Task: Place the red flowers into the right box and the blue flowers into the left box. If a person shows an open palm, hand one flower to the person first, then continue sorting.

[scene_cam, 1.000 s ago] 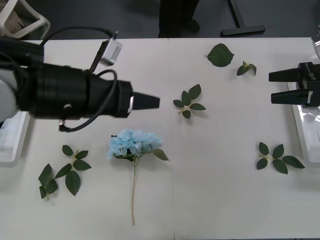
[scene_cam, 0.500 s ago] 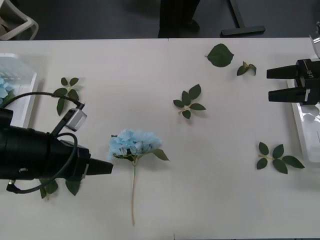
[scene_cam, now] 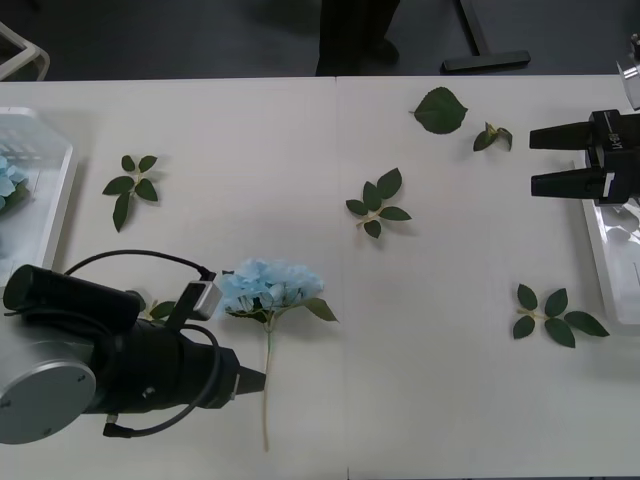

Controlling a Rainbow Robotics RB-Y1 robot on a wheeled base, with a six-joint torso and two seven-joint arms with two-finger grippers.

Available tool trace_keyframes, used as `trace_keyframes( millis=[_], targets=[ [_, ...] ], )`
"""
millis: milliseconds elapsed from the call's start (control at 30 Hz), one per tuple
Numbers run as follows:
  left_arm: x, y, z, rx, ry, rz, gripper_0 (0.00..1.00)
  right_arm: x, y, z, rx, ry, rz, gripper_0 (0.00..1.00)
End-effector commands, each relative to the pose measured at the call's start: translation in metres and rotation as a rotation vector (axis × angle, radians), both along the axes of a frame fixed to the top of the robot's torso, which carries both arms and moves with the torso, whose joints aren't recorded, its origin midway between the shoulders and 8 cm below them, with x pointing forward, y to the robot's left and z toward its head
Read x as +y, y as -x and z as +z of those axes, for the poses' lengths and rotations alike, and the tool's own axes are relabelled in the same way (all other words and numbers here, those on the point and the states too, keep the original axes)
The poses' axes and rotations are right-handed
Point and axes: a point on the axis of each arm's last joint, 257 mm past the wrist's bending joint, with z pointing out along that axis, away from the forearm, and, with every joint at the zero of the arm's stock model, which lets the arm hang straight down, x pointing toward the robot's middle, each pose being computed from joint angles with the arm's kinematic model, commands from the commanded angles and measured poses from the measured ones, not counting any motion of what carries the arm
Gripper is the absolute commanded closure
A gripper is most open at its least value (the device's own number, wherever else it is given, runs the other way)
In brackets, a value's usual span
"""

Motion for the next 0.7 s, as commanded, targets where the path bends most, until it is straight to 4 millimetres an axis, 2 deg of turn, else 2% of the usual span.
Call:
trace_keyframes(
  millis=[33,167,533,700],
  targets=[
    [-0.018,-0.007,-0.005,-0.037,-0.029,0.012,0.0,0.0,0.005,0.011,-0.032,0.039,0.008,0.0],
    [-0.028,-0.016,-0.022,-0.062,-0.08,0.003,0.0,0.001,0.004,0.012,-0.037,0.038,0.005,0.0],
    [-0.053,-0.046,-0.05,-0.12,-0.134,0.016,0.0,0.002,0.004,0.008,-0.03,0.039,0.002,0.0],
    [-0.056,-0.056,-0.063,-0.162,-0.202,-0.005,0.0,0.002,0.004,0.008,-0.029,0.04,0.004,0.0]
  ],
)
